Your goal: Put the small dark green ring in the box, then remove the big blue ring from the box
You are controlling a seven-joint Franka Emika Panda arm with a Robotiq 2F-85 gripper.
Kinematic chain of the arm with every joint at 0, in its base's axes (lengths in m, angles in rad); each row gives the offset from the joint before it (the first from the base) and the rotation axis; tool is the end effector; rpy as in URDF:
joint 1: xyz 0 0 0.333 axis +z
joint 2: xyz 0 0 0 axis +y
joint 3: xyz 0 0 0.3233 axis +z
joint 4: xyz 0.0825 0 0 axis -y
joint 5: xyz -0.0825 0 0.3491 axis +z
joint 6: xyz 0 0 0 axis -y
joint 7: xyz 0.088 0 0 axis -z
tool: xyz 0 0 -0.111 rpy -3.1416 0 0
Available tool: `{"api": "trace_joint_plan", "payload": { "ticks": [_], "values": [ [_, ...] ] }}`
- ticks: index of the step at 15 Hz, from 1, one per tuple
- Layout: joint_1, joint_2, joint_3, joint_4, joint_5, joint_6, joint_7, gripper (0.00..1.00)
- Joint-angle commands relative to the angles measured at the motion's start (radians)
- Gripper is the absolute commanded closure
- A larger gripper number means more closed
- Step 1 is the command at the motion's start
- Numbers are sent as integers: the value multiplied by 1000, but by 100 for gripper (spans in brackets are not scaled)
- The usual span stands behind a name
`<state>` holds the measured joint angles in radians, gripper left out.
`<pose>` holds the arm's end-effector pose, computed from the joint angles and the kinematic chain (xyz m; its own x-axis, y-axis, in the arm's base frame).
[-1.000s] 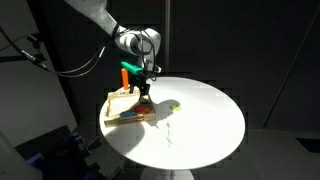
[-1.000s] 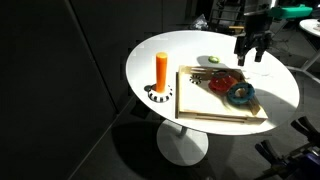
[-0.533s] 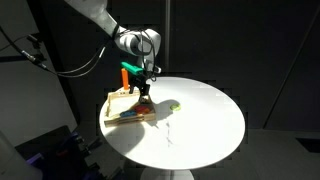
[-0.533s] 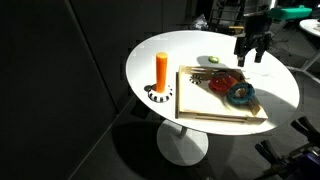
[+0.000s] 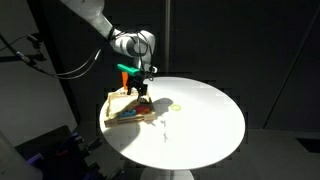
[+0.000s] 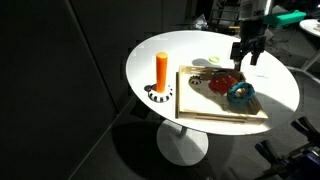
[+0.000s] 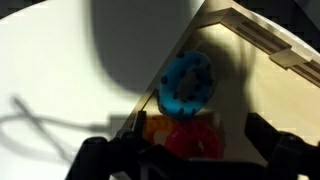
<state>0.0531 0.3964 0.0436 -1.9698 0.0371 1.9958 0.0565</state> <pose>0.5434 0.0543 0.2728 0.9312 0.0213 -0.3639 0.0141 -0.9997 -0.0223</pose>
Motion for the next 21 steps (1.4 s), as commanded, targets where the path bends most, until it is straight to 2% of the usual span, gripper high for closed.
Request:
{"api": "trace_joint_plan", "payload": {
  "ticks": [1,10,21],
  "values": [
    [20,-33,-8,-77,-37,66,28,0],
    [48,-53,-20,-211,-128,225,96,0],
    [69,-41,-31,-242,-222,234,148,0]
  ]
}}
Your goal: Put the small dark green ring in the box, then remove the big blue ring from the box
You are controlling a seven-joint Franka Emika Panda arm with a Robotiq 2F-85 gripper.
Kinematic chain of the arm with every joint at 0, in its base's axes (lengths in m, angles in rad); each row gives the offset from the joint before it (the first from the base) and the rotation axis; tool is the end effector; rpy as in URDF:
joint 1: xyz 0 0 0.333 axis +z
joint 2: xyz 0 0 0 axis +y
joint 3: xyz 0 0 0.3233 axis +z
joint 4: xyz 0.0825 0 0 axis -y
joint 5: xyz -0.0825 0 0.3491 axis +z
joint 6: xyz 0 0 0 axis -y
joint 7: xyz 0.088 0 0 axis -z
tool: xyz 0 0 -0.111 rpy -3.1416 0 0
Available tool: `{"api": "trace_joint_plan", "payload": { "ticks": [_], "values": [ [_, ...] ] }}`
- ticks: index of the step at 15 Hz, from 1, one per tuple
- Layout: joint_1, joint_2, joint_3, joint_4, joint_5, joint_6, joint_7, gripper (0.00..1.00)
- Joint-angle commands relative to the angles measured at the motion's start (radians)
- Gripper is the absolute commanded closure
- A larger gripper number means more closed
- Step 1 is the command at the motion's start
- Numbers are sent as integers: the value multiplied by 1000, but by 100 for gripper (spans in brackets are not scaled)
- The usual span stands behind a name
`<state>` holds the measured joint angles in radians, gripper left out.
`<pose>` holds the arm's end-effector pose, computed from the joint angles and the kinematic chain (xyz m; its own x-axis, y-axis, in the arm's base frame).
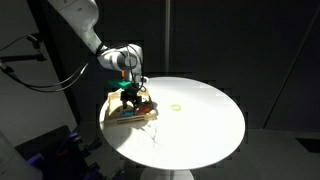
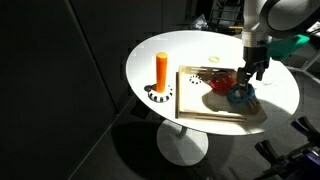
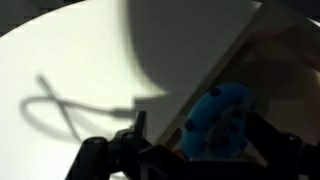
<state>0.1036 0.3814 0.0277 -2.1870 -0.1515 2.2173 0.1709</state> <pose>0.4967 0.0604 0.2195 0.9430 0.0469 -0.3294 0.0943 -0.9871 0.1296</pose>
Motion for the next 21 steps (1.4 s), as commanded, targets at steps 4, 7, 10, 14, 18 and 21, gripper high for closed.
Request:
{"api": "trace_joint_plan", "payload": {
  "ticks": [4,7,10,14,18,21],
  "values": [
    [22,-14,-16,-15,-47,11,36,0],
    [23,-4,-15,-6,-47,8,34,13],
    [26,5,-14,-1,-46,7,34,27],
    [28,15,-15,2,-44,5,34,43],
    [28,15,-14,5,-39,5,32,81],
    [21,-1,-10,8,-24,8,23,90]
  ]
}}
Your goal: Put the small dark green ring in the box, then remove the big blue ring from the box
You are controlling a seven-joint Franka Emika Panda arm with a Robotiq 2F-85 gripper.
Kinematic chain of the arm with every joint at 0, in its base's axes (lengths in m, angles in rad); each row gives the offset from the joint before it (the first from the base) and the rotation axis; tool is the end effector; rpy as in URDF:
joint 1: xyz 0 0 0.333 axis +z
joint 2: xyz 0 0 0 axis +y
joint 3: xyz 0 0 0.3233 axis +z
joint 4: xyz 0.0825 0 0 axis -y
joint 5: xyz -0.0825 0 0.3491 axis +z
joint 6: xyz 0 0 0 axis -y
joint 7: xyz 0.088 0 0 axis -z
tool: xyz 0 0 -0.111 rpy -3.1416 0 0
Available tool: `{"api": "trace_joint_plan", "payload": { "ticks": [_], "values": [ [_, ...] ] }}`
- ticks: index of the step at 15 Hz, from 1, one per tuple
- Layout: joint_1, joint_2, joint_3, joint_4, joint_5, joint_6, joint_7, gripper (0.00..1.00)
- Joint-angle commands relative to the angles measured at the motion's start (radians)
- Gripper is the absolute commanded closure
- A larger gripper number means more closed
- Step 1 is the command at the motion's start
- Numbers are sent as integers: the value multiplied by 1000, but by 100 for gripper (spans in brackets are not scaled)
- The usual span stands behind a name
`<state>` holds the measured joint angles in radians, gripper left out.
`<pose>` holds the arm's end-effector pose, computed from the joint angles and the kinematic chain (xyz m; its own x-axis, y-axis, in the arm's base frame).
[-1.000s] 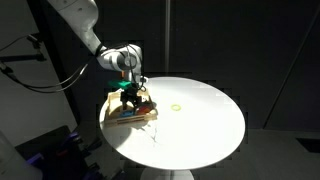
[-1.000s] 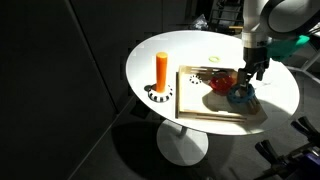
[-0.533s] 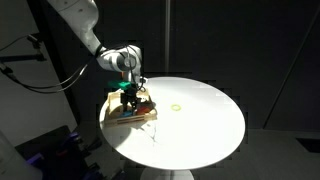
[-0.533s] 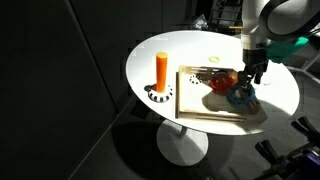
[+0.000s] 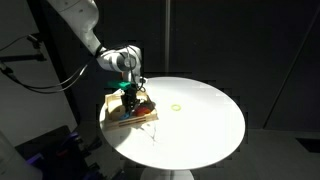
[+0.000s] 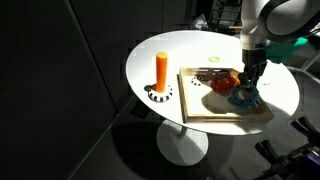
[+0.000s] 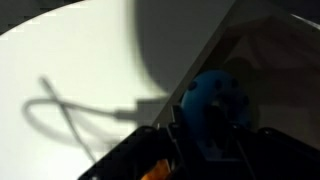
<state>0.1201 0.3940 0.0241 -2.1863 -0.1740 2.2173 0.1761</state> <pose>0.4949 0.0658 0.2135 0.9385 0.0671 -0.3387 0.1224 -0.9819 0.1446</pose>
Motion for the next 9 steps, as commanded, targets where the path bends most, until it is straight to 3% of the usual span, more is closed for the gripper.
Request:
{"api": "trace_joint_plan", "payload": {
  "ticks": [1,9],
  "values": [
    [2,-24,-5,7,3,12,15,90],
    [-11,-122,-59,-10,-40,40,69,90]
  ]
}}
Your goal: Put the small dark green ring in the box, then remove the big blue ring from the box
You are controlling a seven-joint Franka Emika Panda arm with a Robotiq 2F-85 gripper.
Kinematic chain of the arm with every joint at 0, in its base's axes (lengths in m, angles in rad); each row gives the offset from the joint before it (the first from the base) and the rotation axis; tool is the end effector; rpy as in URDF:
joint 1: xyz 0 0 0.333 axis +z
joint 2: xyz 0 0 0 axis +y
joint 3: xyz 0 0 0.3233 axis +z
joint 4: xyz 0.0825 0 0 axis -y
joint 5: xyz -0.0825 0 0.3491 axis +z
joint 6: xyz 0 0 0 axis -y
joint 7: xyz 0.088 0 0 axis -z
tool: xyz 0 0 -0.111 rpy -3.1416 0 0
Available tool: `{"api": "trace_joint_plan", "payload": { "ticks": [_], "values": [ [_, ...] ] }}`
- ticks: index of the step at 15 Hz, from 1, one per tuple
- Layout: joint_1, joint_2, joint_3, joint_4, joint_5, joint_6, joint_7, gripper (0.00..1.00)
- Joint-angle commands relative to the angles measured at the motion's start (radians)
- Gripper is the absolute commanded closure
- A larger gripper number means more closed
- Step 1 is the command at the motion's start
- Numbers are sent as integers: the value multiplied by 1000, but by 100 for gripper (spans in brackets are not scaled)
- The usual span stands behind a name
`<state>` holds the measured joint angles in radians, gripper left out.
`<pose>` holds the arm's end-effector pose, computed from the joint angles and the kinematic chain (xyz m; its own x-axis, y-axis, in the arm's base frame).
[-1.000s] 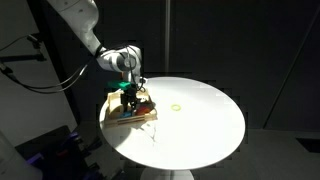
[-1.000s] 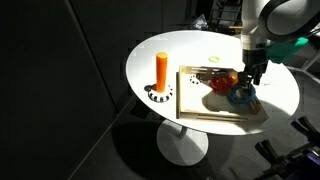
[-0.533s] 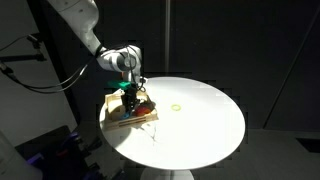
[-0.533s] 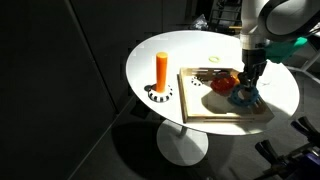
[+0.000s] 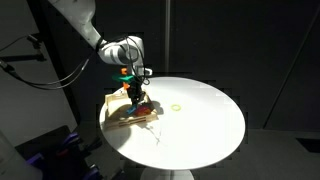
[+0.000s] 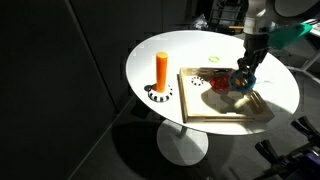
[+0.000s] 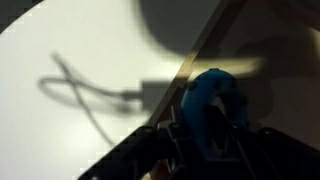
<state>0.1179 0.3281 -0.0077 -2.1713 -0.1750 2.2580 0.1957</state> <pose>0.5142 0.0517 0.2538 0.9753 0.0241 -0.2197 0.0587 -0.9866 0.1524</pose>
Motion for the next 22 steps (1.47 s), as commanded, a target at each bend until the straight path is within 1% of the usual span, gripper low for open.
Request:
{"api": "trace_joint_plan", "payload": {
  "ticks": [1,6,9,13,16,19,22],
  "values": [
    [-11,-68,-44,-33,-59,-2,68,90],
    [-51,-112,-127,-68,-173,-10,167,90],
    [-77,-119,-157,-80,-226,-16,211,90],
    [-102,-108,-176,-96,-264,-15,251,90],
    [-114,-94,-179,-117,-260,3,264,90],
    [-129,-83,-176,-142,-230,32,257,90],
    [-145,-68,-173,-168,-187,97,241,90]
  ]
}}
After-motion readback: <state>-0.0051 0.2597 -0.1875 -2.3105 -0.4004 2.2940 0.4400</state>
